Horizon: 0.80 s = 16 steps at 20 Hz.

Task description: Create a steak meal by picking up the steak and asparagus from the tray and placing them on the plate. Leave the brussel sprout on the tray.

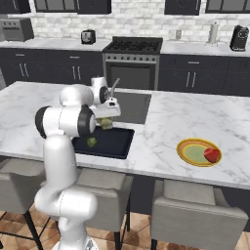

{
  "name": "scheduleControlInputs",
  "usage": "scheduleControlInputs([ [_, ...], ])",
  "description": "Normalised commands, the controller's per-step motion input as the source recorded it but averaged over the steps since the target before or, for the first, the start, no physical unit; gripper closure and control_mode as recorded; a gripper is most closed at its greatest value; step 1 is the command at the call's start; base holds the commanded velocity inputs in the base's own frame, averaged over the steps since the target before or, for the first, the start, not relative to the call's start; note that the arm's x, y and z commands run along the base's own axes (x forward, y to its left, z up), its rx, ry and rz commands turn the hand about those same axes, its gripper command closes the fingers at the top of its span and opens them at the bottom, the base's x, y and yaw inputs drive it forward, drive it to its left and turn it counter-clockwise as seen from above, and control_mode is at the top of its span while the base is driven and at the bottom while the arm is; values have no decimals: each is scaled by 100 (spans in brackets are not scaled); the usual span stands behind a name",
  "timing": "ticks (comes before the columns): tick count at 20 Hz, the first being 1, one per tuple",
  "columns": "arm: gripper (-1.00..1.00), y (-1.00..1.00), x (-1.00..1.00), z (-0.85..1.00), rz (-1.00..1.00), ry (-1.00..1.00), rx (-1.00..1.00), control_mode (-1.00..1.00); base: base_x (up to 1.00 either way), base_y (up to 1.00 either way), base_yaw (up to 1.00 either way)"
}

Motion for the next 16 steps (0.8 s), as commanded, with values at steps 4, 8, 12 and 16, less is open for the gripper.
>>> scheduleControlInputs([
  [4,100,-83,-66,31,-7,-3,0,-100,0,0,0],
  [8,100,-83,-85,19,-11,-6,0,-100,0,0,0],
  [12,100,-73,-69,22,-15,-17,0,-100,0,0,0],
  [16,100,-80,-31,41,-20,-7,0,-100,0,0,0],
])
